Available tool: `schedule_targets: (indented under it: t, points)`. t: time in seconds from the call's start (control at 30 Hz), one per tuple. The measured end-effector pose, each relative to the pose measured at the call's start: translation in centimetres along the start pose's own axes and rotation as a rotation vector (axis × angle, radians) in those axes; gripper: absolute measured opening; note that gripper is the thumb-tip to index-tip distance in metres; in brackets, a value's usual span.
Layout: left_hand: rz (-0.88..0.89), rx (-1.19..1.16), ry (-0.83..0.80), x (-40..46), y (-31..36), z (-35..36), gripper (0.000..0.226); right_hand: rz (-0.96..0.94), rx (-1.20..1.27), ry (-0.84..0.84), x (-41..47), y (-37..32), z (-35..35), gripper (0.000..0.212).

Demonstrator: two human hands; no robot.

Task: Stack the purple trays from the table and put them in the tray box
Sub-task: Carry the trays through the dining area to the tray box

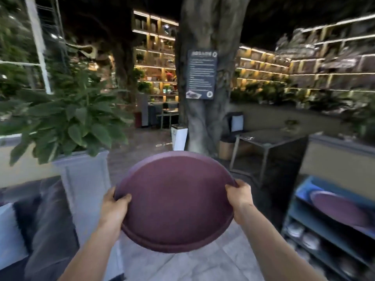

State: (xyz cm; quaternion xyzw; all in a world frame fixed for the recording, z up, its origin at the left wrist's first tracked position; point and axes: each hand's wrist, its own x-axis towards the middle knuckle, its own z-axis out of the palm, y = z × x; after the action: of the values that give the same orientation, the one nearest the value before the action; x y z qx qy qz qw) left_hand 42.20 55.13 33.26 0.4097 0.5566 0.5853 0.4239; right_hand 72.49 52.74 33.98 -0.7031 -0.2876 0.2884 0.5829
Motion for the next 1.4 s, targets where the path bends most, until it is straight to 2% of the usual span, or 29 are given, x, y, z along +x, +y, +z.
schedule_targets:
  t: [0.37, 0.5, 0.6, 0.77, 0.87, 1.07, 1.17, 1.4]
  points:
    - [-0.026, 0.043, -0.471, -1.1, -1.9, 22.4, 0.033, 0.073, 0.050, 0.435, 5.6, 3.4, -17.9, 0.031]
    - [-0.036, 0.065, -0.633, -0.7, -3.0, 29.1, 0.033, 0.094, 0.051, 0.609, 6.4, 4.1, -21.4, 0.024]
    - [-0.024, 0.094, -0.741, -0.1, -3.8, 33.4, 0.030, 0.126, 0.071, 0.700, 7.1, 4.6, -23.1, 0.029]
    - [-0.032, 0.118, -0.880, 0.3, -4.7, 39.5, 0.043, 0.174, 0.071, 0.840, 8.0, 5.5, -25.0, 0.038]
    - [-0.040, 0.123, -0.940, 0.0, -5.3, 42.6, 0.051, 0.202, 0.082, 0.906, 8.6, 6.4, -26.0, 0.036]
    - [-0.034, 0.125, -1.044, -2.2, -7.4, 49.9, 0.038, 0.242, 0.072, 1.002, 11.2, 8.6, -29.9, 0.034]
    - [-0.022, 0.159, -1.052, -3.8, -8.4, 54.6, 0.046, 0.261, 0.068, 1.023, 13.7, 10.3, -33.1, 0.027]
    - [-0.039, 0.171, -1.061, -8.7, -10.1, 67.1, 0.049, 0.291, 0.063, 1.035, 21.7, 13.2, -43.0, 0.024]
